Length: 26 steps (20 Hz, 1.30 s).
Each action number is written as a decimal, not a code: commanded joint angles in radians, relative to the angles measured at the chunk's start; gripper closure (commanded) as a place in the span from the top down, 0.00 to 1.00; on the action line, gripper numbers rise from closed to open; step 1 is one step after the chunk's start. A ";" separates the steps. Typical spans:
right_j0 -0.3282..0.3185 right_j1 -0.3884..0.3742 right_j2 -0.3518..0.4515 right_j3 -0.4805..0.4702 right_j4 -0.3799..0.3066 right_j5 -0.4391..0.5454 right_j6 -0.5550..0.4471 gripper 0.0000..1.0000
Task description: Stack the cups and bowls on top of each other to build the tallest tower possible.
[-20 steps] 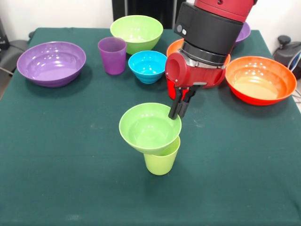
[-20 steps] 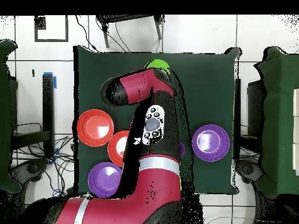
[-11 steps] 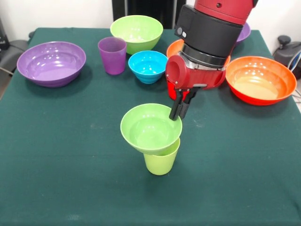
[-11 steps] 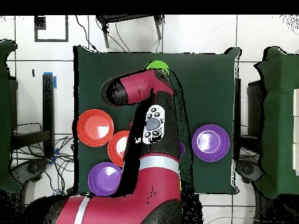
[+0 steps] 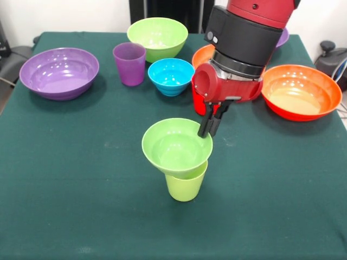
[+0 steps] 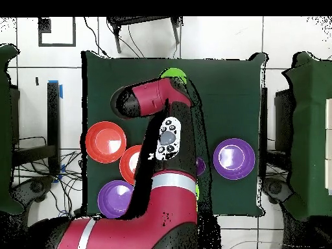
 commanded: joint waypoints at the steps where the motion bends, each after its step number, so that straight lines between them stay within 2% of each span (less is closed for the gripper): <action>1: 0.042 0.005 0.024 0.061 0.021 0.009 0.175 0.00; 15: 0.061 0.012 0.006 0.062 0.056 -0.005 0.172 0.00; 26: 0.061 0.010 -0.001 0.073 0.054 -0.037 0.159 0.00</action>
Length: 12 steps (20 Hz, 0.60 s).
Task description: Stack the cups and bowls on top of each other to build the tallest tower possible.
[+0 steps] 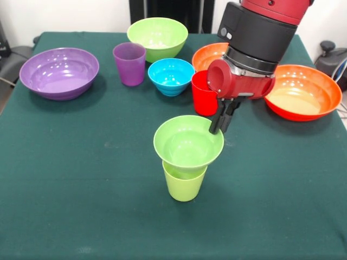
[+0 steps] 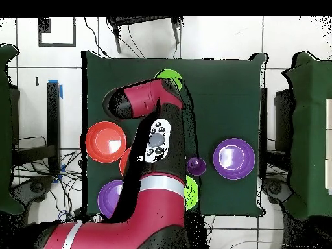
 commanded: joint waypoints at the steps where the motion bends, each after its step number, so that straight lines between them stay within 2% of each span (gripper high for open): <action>1: 0.013 0.003 0.044 0.074 0.009 -0.038 0.158 0.00; 12: -0.003 0.011 0.056 0.062 0.011 -0.038 0.140 0.00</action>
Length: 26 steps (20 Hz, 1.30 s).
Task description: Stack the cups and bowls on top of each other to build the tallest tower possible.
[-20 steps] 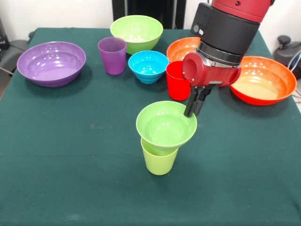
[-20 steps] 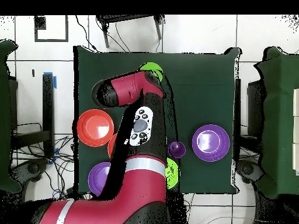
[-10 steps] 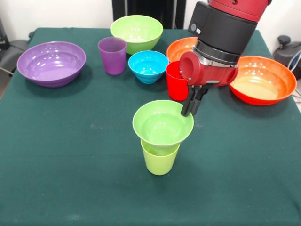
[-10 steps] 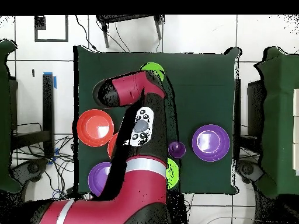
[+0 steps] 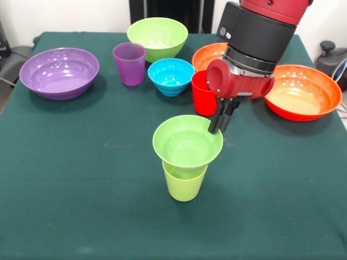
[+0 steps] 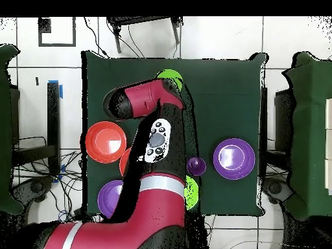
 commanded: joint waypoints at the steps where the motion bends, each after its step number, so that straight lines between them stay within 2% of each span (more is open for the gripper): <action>1: -0.002 0.011 0.058 0.061 0.012 -0.039 0.142 0.00; 7: 0.003 0.013 0.048 0.058 0.009 -0.041 0.152 0.00; 8: 0.003 0.014 0.048 0.057 0.008 -0.042 0.151 1.00; 23: 0.004 0.014 0.043 0.053 -0.015 -0.102 0.138 1.00; 26: 0.006 0.011 0.043 0.050 -0.008 -0.089 0.134 1.00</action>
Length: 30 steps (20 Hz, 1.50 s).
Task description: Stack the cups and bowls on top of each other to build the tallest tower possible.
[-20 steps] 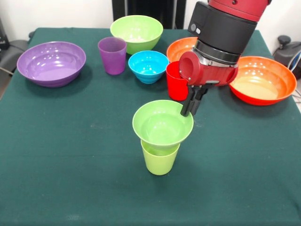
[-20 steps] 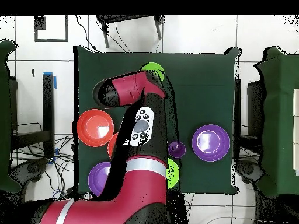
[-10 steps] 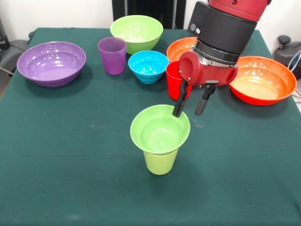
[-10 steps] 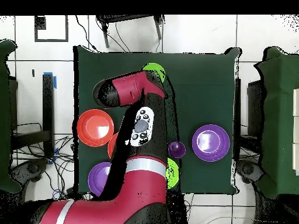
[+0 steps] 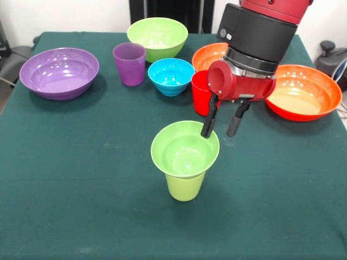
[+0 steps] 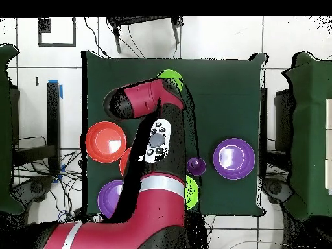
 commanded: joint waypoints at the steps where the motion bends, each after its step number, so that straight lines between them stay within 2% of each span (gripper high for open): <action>1: 0.007 0.009 0.046 0.048 -0.006 -0.038 0.131 1.00; 4: 0.008 0.001 0.045 0.051 0.000 -0.032 0.134 1.00; 10: 0.027 -0.065 0.026 0.068 0.011 0.042 0.117 1.00; 15: 0.039 -0.125 -0.006 0.131 -0.004 0.030 0.122 1.00; 19: 0.050 -0.179 -0.014 0.164 0.007 0.069 0.113 1.00; 20: 0.056 -0.173 -0.015 0.145 0.013 0.089 0.114 1.00; 24: 0.061 -0.196 -0.015 0.172 0.033 0.119 0.115 1.00; 30: 0.068 -0.213 -0.021 0.270 0.059 0.059 0.167 1.00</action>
